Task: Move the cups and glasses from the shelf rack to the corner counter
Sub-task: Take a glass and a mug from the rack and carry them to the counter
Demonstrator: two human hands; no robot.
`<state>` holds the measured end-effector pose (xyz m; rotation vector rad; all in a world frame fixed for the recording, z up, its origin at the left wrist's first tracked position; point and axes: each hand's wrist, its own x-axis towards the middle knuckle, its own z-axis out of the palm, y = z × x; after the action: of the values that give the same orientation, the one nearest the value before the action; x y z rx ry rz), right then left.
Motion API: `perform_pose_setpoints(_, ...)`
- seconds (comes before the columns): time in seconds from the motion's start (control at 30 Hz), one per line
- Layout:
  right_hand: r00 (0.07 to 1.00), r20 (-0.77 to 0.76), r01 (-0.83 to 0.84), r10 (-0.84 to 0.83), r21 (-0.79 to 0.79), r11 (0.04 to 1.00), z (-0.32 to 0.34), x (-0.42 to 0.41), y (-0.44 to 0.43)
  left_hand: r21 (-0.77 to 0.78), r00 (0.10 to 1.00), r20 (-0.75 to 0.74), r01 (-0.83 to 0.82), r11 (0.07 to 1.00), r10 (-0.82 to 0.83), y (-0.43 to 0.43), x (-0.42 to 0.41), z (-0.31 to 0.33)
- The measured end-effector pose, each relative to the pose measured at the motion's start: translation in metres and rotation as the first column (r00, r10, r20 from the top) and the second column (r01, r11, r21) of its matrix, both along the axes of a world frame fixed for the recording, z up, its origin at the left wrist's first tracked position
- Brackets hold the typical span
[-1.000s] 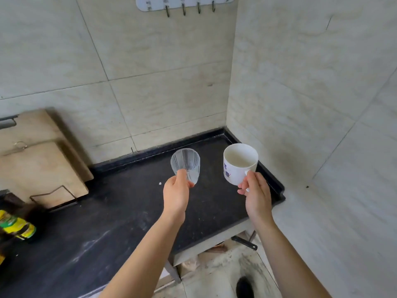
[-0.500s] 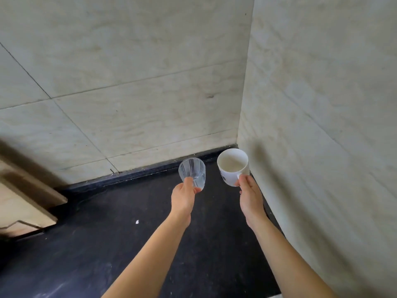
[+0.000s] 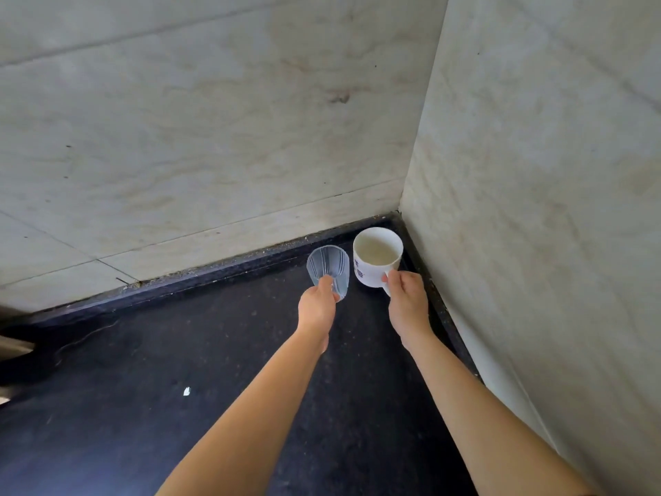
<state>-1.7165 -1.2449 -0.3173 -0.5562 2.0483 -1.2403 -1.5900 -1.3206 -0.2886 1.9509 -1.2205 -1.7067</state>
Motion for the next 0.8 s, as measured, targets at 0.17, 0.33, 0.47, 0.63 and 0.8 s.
perform_pose_setpoints(0.17, 0.994, -0.083, 0.066, -0.067, -0.008, 0.998, -0.025, -0.007, -0.022, -0.071, 1.000, -0.029, 0.005, 0.997, -0.007, -0.018, -0.017, -0.031)
perform_pose_setpoints(0.33, 0.985, -0.088, 0.147, -0.147, -0.004, 0.989, -0.039, -0.011, -0.030, -0.115, 0.998, -0.065, 0.005, 0.993, -0.013, -0.026, -0.028, -0.041)
perform_pose_setpoints(0.47, 0.985, -0.066, 0.160, -0.161, -0.014, 0.987, -0.043, -0.016, -0.036, -0.110, 0.995, -0.076, 0.050, 0.993, -0.058, -0.031, -0.034, -0.047)
perform_pose_setpoints(0.63, 0.988, -0.085, 0.132, -0.129, 0.034, 0.991, -0.044, -0.019, -0.039, -0.160, 0.995, -0.075, 0.060, 0.985, -0.073, -0.036, -0.036, -0.053)
perform_pose_setpoints(0.8, 0.985, -0.170, 0.025, -0.001, 0.142, 0.990, -0.023, -0.026, -0.030, -0.144, 0.992, 0.037, 0.124, 0.982, -0.119, -0.036, -0.027, -0.033)
